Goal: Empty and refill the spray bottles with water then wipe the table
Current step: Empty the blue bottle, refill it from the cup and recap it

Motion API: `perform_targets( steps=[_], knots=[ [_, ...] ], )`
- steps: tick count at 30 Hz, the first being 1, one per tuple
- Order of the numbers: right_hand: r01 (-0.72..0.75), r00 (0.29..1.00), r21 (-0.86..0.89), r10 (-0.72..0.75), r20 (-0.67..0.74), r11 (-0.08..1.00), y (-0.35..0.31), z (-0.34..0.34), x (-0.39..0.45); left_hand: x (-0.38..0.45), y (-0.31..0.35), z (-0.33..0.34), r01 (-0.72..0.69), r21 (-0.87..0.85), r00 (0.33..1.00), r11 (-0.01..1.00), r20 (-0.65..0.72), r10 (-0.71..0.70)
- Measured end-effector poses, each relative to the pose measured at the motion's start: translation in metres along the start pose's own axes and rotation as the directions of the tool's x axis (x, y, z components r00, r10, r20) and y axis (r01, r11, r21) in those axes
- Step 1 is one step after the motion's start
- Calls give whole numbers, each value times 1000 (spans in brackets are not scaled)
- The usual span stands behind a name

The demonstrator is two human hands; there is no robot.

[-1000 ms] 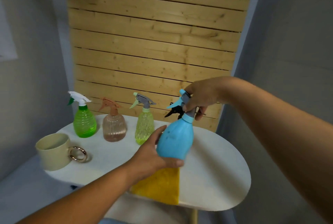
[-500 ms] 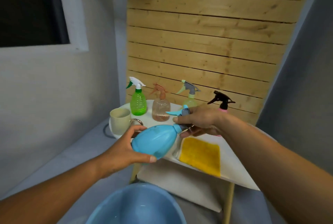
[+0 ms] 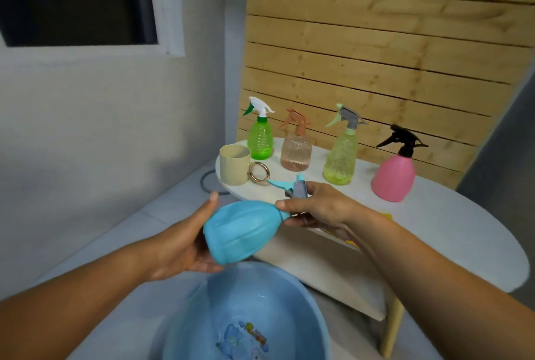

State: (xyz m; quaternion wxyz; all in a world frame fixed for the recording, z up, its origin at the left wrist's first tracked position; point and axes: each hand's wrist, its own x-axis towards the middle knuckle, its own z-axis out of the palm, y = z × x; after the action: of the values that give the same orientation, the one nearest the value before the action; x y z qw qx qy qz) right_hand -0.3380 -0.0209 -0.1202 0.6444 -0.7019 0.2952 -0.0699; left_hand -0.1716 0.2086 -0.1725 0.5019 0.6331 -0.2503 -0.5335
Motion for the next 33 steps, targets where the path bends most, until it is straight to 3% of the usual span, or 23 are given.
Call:
perform_targets(
  steps=[4, 8, 13, 18, 22, 26, 33],
  knots=[
    [-104, 994, 54, 104, -8, 993, 5, 11, 4, -2, -13, -11, -121, -157, 989, 980, 63, 132],
    [-114, 993, 49, 114, 21, 992, 7, 13, 0, -7, -14, -11, -235, 17, 972, 972, -3, 235],
    [-6, 1000, 27, 6, 8, 1000, 9, 8, -2, -9, -13, -14, -165, -77, 986, 983, -23, 164],
    [-13, 999, 120, 18, -39, 993, 11, 14, 1, 4, -13, -9, 33, -185, 997, 982, -63, -45],
    [-79, 989, 125, 93, -111, 989, 13, 19, 4, 5, -11, -8, -53, -236, 998, 970, 27, 61],
    [-93, 990, 117, 104, -95, 989, 13, 18, 3, 6, -12, -11, -183, -11, 982, 983, -44, 182],
    [40, 995, 127, -27, -95, 991, 0, 8, -1, 3, -10, -16, -143, -70, 990, 987, -19, 142]
  ],
)
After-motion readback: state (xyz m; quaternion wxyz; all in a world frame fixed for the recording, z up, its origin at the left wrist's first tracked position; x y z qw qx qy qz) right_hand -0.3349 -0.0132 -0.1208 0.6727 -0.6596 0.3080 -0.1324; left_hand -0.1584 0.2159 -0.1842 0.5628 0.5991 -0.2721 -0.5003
